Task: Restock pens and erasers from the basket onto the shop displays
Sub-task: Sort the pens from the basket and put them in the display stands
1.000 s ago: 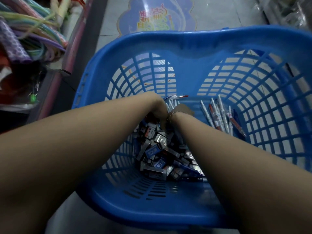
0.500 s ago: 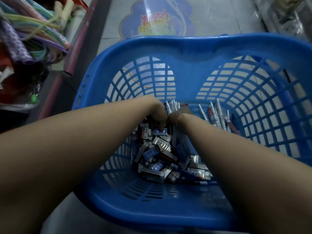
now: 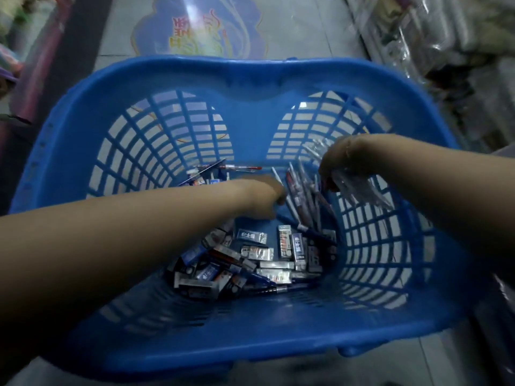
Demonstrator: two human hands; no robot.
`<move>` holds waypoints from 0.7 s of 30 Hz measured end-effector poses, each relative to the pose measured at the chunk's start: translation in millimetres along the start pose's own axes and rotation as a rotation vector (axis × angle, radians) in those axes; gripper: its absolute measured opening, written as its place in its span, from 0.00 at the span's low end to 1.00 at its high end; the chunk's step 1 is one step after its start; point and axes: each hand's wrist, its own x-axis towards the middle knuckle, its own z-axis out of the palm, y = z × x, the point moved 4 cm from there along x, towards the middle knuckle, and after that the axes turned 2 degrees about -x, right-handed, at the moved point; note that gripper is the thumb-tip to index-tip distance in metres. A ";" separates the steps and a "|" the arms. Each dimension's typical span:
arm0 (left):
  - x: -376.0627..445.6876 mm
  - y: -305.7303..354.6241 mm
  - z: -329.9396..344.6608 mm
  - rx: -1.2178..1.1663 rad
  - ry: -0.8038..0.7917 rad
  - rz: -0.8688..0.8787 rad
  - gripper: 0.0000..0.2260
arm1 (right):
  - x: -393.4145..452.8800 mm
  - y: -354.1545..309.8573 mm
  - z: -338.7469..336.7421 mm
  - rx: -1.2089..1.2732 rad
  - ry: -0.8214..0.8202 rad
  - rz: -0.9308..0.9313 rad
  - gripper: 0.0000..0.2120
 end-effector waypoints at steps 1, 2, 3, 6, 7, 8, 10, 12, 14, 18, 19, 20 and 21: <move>7.6 7.7 6.0 -0.017 -0.036 0.023 0.16 | -0.1 0.4 3.5 -0.061 0.066 0.002 0.08; 14.6 13.4 10.4 -0.015 -0.037 0.045 0.17 | 0.9 -1.2 8.5 -0.101 0.139 -0.015 0.06; 20.2 17.7 13.3 -0.008 -0.008 0.073 0.16 | 5.5 -3.2 14.1 -0.109 0.216 -0.050 0.08; 30.9 19.6 16.9 0.074 0.070 0.131 0.12 | 17.5 -10.2 29.7 -0.009 0.342 -0.071 0.25; 32.0 17.9 16.4 0.117 0.085 0.144 0.11 | 22.5 -11.5 33.2 0.045 0.347 -0.072 0.28; 32.1 14.4 14.1 0.150 0.118 0.155 0.10 | 26.0 -12.4 35.3 0.072 0.346 -0.072 0.30; 30.7 2.9 4.5 0.166 0.239 0.161 0.10 | 30.5 -11.2 35.8 0.049 0.357 -0.072 0.31; 28.0 -12.5 -6.9 0.127 0.354 0.106 0.09 | 32.2 -8.2 33.4 -0.016 0.378 -0.060 0.29; 27.9 -22.3 -9.9 0.045 0.401 0.043 0.07 | 31.0 -7.3 33.9 -0.113 0.374 -0.031 0.29; 29.3 -15.0 -2.0 -0.132 0.379 -0.026 0.04 | 26.1 -12.7 37.5 -0.533 0.478 -0.078 0.32; 28.7 -11.8 -0.8 -0.181 0.357 -0.046 0.05 | 25.2 -12.5 37.0 -0.599 0.505 -0.085 0.34; 28.3 -9.0 0.5 -0.221 0.323 -0.065 0.07 | 25.3 -10.8 35.7 -0.612 0.506 -0.074 0.37; 27.9 -6.6 2.7 -0.249 0.274 -0.086 0.07 | 25.2 -8.4 33.8 -0.569 0.482 -0.051 0.40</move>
